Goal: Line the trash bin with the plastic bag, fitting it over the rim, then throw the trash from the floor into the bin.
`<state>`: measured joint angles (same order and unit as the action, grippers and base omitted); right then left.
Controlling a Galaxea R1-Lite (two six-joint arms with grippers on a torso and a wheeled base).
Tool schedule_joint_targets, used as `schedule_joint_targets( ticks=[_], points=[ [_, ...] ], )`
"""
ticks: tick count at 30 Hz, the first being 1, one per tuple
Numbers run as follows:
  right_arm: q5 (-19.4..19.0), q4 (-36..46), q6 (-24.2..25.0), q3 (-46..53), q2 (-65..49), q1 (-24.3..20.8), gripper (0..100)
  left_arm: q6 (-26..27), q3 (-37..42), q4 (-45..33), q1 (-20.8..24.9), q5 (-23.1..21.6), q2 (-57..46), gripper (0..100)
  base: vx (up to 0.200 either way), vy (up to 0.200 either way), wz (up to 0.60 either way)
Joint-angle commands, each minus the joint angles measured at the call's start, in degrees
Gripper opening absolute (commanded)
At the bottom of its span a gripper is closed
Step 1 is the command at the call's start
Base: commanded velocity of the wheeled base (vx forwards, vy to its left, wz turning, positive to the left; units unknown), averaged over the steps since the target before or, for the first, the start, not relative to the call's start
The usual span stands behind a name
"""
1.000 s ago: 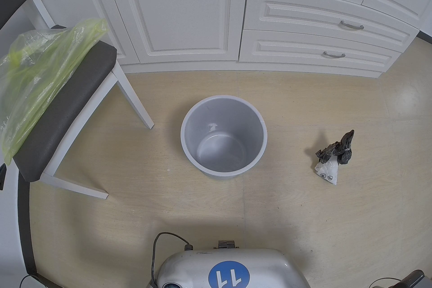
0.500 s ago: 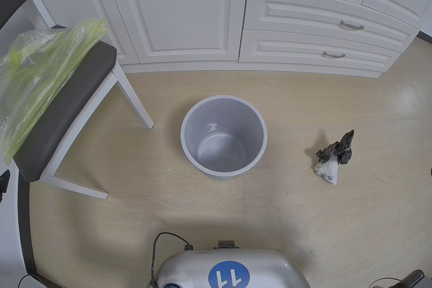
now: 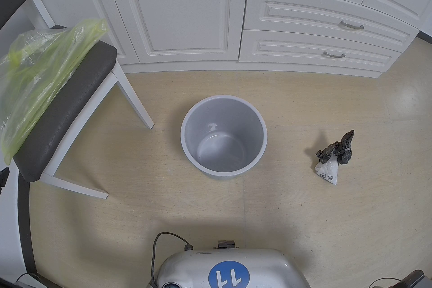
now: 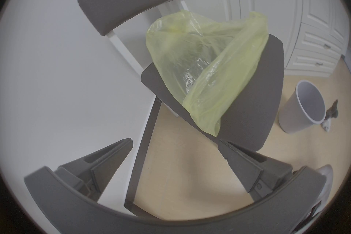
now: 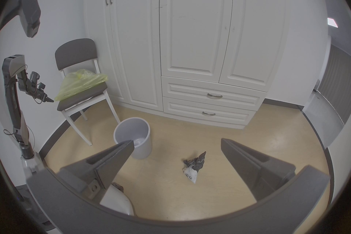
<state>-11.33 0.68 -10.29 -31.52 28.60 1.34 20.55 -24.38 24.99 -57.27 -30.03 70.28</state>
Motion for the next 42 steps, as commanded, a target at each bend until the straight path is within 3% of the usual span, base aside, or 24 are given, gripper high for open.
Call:
schedule_joint_targets(
  ticks=[1, 8, 23, 31, 42],
  points=[
    [0.0, 0.1, -0.1, 0.1, 0.0, 0.0, 100, -2.2, -1.4, 0.1, 0.0, 0.0, 2.6, 100, 0.000, 0.000, 0.00],
    [0.0, 0.3, -0.1, 0.1, 0.0, 0.0, 100, -8.7, -1.5, 2.4, 0.0, -0.5, 2.8, 100, 0.000, 0.000, 0.00],
    [0.0, 0.4, -0.1, 0.3, 0.4, -0.5, 100, -13.8, -2.6, 5.4, 5.4, -0.4, 4.9, 100, 0.000, 0.000, 0.00],
    [0.0, 0.4, -0.1, 0.4, 0.5, -1.2, 100, -14.8, -2.0, 15.0, 4.4, 0.1, 10.8, 100, 0.000, 0.000, 0.00],
    [0.0, 0.4, -0.1, 0.5, 0.5, -1.2, 100, -15.0, -0.1, 16.1, 1.9, -0.3, 13.8, 100, 0.000, 0.000, 0.00]
  ],
)
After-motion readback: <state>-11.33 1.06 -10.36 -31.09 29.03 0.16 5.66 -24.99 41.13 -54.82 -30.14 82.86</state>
